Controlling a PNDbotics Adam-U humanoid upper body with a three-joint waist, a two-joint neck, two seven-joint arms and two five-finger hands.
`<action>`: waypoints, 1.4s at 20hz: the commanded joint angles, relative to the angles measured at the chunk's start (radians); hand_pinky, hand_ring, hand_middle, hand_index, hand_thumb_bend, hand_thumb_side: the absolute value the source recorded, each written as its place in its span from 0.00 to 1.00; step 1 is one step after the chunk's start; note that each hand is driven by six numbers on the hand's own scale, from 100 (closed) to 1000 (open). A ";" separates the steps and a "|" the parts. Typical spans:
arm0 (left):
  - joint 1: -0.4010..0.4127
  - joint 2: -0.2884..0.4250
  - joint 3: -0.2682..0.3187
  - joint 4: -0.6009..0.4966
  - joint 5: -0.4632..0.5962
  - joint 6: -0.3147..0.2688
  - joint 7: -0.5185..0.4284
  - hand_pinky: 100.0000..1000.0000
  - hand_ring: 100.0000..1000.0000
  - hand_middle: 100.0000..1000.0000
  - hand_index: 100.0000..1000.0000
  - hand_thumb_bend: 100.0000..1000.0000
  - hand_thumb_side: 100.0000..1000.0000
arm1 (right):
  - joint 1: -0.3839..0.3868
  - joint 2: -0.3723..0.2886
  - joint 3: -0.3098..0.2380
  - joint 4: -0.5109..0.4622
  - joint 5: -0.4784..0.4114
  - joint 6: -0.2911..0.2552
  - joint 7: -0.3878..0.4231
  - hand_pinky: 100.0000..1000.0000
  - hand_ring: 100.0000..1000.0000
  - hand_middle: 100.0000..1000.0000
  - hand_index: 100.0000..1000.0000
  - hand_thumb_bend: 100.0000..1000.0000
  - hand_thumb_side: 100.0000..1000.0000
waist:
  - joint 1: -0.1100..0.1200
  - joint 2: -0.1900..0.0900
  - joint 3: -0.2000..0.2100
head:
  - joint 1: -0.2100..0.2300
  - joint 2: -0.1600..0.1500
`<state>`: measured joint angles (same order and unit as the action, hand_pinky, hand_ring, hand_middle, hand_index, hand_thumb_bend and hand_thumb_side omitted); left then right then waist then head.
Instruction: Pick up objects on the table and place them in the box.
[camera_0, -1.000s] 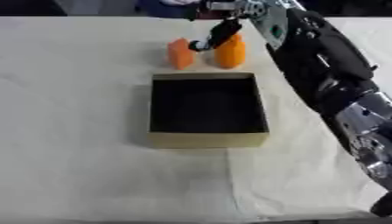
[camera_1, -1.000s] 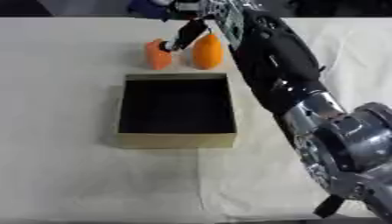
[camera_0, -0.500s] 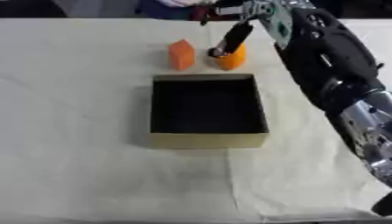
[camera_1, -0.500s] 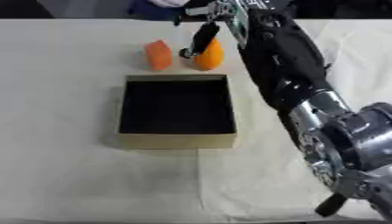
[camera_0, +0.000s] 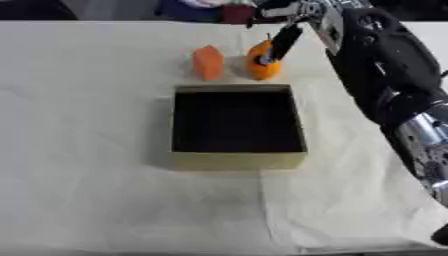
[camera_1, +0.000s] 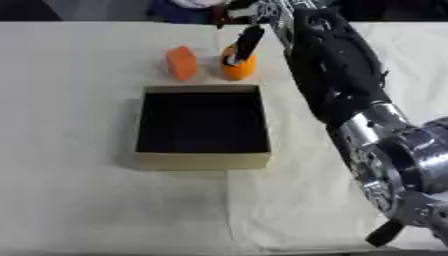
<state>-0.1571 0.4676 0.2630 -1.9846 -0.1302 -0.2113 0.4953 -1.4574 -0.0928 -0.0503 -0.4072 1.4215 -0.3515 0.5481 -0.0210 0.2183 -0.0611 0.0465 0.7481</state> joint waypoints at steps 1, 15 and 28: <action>-0.006 0.020 0.006 -0.015 -0.005 0.001 0.001 0.74 0.53 0.59 0.84 0.00 0.86 | -0.014 -0.028 -0.011 -0.001 0.028 0.024 -0.015 0.89 0.98 0.93 0.94 0.28 0.35 | 0.006 -0.013 0.002 | 0.001 -0.001; -0.006 0.014 0.008 -0.015 -0.010 -0.001 0.001 0.74 0.52 0.59 0.84 0.00 0.86 | 0.011 -0.031 -0.017 0.030 0.101 0.091 -0.088 0.83 0.91 0.86 0.91 0.14 0.25 | 0.011 0.009 0.017 | -0.007 -0.014; -0.008 0.013 0.007 -0.015 -0.010 0.000 0.000 0.74 0.52 0.59 0.84 0.00 0.85 | 0.014 -0.025 -0.013 0.011 0.149 0.151 -0.413 0.60 0.65 0.52 0.51 0.00 0.00 | 0.009 0.008 0.019 | -0.010 -0.015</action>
<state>-0.1570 0.4663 0.2630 -1.9846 -0.1377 -0.2113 0.4954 -1.4163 -0.1020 -0.0664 -0.3744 1.5721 -0.2094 0.1658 -0.0153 0.2458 -0.0425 0.0399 0.7383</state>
